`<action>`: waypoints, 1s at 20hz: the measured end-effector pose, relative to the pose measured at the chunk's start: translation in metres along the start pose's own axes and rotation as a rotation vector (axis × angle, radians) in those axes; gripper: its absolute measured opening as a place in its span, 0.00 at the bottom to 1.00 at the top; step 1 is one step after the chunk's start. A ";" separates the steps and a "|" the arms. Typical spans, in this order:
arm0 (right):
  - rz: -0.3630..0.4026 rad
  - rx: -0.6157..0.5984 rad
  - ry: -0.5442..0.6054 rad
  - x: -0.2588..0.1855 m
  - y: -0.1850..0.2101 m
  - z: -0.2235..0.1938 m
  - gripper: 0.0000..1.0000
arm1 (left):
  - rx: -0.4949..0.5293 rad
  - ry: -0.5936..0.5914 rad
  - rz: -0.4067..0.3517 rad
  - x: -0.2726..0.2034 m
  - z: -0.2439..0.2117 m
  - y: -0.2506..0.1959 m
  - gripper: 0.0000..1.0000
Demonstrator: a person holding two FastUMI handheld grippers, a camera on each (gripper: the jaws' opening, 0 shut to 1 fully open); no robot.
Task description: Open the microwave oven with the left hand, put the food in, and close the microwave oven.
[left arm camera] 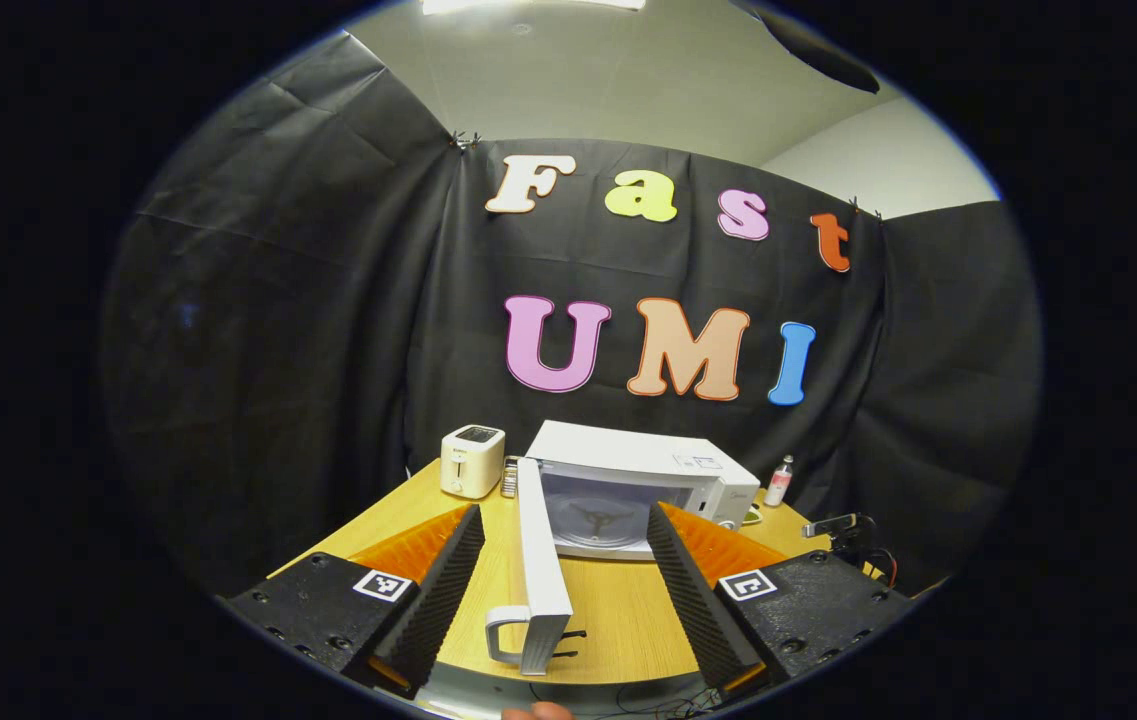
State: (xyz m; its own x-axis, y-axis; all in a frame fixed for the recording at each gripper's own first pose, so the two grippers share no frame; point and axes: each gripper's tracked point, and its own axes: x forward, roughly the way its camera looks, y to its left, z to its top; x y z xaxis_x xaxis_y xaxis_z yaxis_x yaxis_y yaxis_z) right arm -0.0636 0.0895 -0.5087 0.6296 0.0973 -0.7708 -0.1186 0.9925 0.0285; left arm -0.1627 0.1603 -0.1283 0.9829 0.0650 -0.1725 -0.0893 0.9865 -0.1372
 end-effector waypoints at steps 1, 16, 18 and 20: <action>0.000 0.003 0.009 0.002 0.000 -0.002 1.00 | -0.006 -0.001 -0.003 0.000 0.001 -0.001 0.94; 0.010 0.060 0.039 0.008 0.004 -0.009 0.80 | -0.018 0.009 -0.034 0.002 -0.003 -0.001 0.96; 0.019 0.065 0.043 0.007 0.007 -0.009 0.80 | -0.016 0.011 -0.035 0.003 -0.004 0.002 0.94; 0.024 0.063 0.039 0.004 0.009 -0.008 0.80 | -0.027 0.011 -0.034 0.003 -0.004 0.003 0.94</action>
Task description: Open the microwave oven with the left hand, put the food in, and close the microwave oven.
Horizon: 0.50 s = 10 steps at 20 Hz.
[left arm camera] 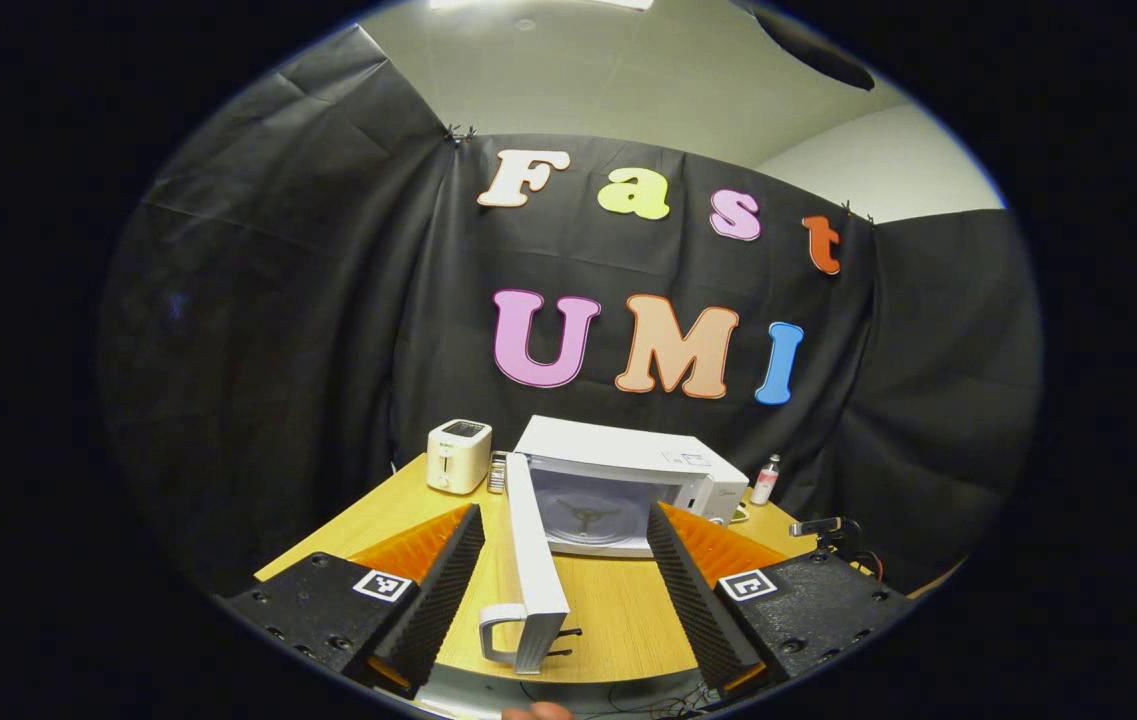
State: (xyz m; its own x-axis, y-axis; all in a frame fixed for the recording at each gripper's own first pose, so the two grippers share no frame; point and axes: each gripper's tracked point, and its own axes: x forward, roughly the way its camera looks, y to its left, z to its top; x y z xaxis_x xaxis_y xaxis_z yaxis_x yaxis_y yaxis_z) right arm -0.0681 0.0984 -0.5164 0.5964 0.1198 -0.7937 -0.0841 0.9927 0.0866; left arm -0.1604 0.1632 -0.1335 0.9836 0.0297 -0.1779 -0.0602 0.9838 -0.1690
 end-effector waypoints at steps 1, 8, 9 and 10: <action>0.005 0.001 -0.004 -0.001 0.003 0.002 0.80 | -0.007 -0.002 0.000 0.000 0.001 0.000 0.94; 0.128 0.270 0.000 -0.008 0.050 0.039 0.81 | 0.088 -0.085 0.034 -0.002 0.031 0.003 0.93; 0.156 0.332 -0.002 -0.010 0.061 0.049 0.81 | 0.120 -0.095 0.031 -0.002 0.035 0.001 0.95; 0.181 0.389 0.001 -0.010 0.073 0.059 0.80 | 0.150 -0.101 0.027 -0.001 0.036 -0.002 0.95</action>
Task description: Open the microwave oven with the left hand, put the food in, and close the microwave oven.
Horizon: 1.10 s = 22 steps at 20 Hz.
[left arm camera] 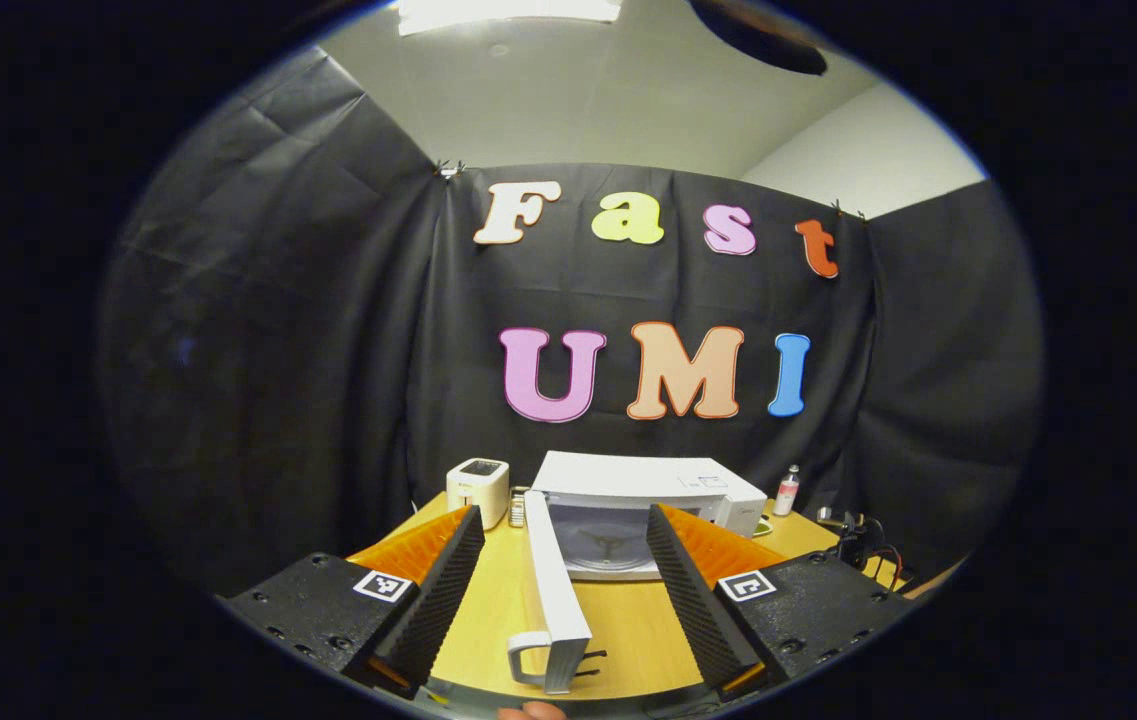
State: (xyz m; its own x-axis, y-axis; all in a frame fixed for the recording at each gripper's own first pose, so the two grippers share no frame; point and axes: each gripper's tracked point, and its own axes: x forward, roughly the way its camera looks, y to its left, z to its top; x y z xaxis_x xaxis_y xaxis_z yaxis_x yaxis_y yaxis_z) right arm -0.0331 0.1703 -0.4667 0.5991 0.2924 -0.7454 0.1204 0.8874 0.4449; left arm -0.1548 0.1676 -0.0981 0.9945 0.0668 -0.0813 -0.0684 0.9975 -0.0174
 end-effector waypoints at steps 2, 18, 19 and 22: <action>0.054 0.097 -0.009 0.002 0.031 0.012 0.86 | 0.017 -0.014 -0.007 0.002 0.006 -0.003 0.95; 0.270 0.586 -0.121 0.087 0.204 0.051 0.80 | 0.029 0.099 0.164 -0.030 -0.025 0.050 0.96; 0.272 0.608 -0.127 0.094 0.210 0.053 0.80 | 0.031 0.112 0.175 -0.035 -0.028 0.054 0.96; 0.263 0.663 -0.137 0.113 0.219 0.057 0.80 | -0.014 0.134 0.225 -0.047 -0.035 0.068 0.94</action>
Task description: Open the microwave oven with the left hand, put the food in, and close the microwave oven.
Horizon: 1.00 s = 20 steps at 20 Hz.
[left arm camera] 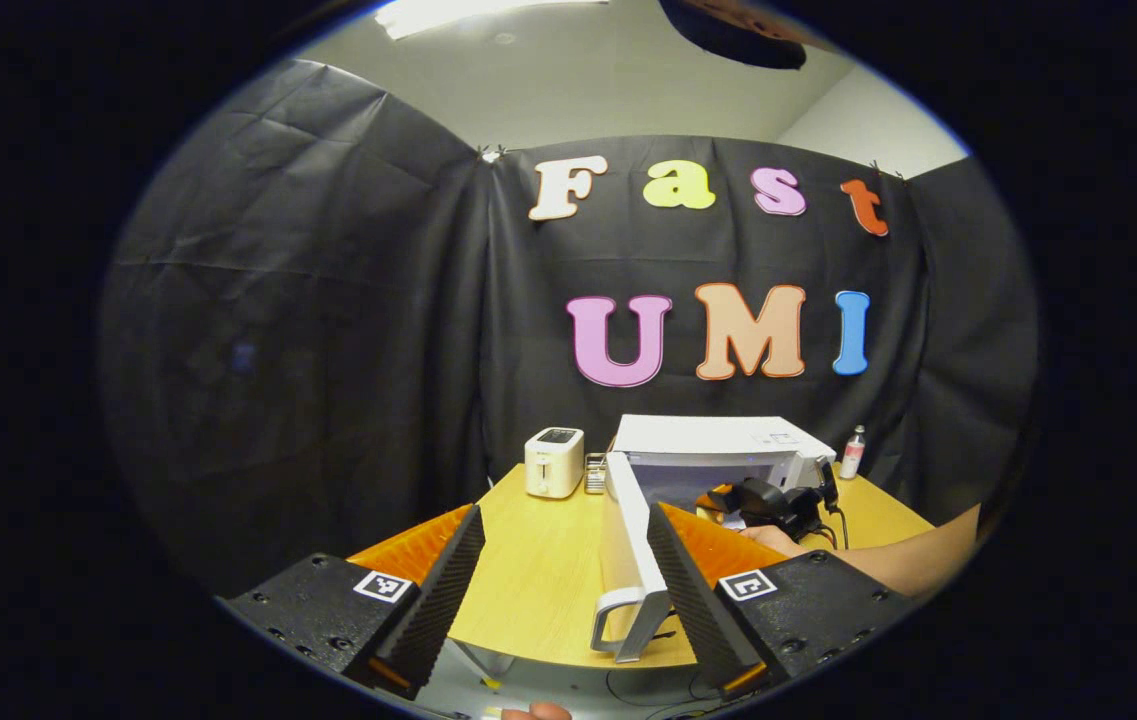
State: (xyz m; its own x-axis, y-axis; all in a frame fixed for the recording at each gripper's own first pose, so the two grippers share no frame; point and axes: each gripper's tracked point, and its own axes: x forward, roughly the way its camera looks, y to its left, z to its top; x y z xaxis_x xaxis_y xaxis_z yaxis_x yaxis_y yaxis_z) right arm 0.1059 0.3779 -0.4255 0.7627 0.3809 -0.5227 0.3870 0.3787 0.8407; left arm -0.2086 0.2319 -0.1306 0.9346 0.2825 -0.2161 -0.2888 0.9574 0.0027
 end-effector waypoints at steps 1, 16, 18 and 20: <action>-0.001 0.012 -0.018 0.007 0.001 0.004 0.80 | -0.014 0.012 0.020 -0.003 -0.005 0.006 0.96; -0.014 0.077 -0.150 0.062 0.004 0.032 0.88 | -0.038 0.051 0.073 -0.014 -0.016 0.023 0.96; -0.024 0.090 -0.158 0.062 0.004 0.034 0.90 | -0.040 0.055 0.072 -0.013 -0.018 0.021 0.96; -0.043 0.093 -0.163 0.063 0.001 0.034 0.86 | -0.041 0.052 0.070 -0.013 -0.017 0.021 0.94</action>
State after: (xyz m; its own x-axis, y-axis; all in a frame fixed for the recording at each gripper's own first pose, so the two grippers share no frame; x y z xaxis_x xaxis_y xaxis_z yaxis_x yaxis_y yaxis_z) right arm 0.1722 0.3735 -0.4528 0.8154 0.2219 -0.5347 0.4612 0.3094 0.8316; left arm -0.2299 0.2470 -0.1445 0.9002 0.3438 -0.2674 -0.3619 0.9320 -0.0199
